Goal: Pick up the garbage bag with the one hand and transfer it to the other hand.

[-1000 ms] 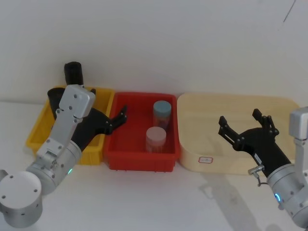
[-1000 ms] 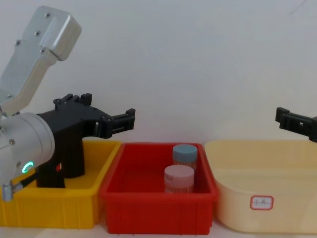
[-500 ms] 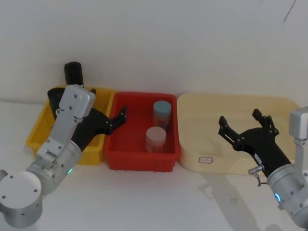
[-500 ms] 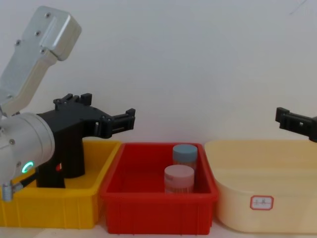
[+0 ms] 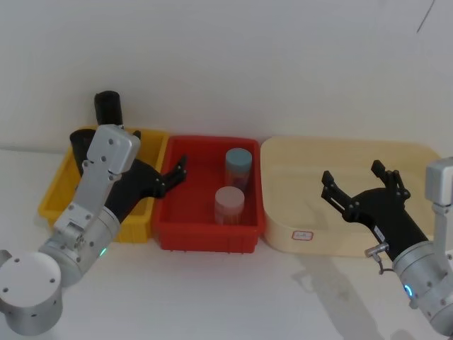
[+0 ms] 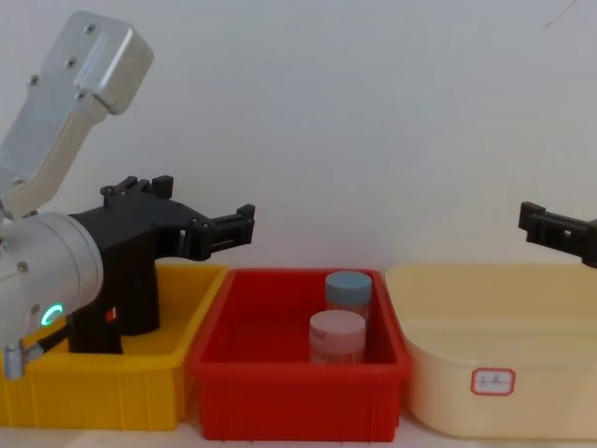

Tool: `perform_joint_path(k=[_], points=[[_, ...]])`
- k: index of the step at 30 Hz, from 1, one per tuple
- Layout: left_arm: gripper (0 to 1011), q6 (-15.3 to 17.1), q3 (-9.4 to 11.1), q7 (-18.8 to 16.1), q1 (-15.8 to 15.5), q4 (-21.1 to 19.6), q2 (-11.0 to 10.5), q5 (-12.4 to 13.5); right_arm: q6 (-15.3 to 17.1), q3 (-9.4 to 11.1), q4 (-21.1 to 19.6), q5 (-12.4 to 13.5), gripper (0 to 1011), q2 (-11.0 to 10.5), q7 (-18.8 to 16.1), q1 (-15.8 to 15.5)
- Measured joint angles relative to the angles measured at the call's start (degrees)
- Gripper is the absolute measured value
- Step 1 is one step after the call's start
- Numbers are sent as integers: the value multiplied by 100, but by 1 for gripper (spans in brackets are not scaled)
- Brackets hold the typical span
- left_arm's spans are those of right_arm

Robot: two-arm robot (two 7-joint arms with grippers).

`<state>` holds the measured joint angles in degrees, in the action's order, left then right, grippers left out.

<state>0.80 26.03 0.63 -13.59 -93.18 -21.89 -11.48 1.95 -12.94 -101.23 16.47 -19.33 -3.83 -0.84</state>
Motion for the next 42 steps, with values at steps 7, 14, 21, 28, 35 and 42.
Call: perform_joint_path(k=[7,14,21,28,35,42], points=[[1001,0,0,0,0,0,0,0,0,0,0,0,999,0,0,0],[1001,0,0,0,0,0,0,0,0,0,0,0,1000,0,0,0],[1001,0,0,0,0,0,0,0,0,0,0,0,1000,0,0,0],[1001,0,0,0,0,0,0,0,0,0,0,0,1000,0,0,0],[1001,0,-1,3,-3,0,1,0,0,0,0,0,999,0,0,0],[1001,97,-14,197,-115,24,-8,-79,0,0,0,0,1000,0,0,0]])
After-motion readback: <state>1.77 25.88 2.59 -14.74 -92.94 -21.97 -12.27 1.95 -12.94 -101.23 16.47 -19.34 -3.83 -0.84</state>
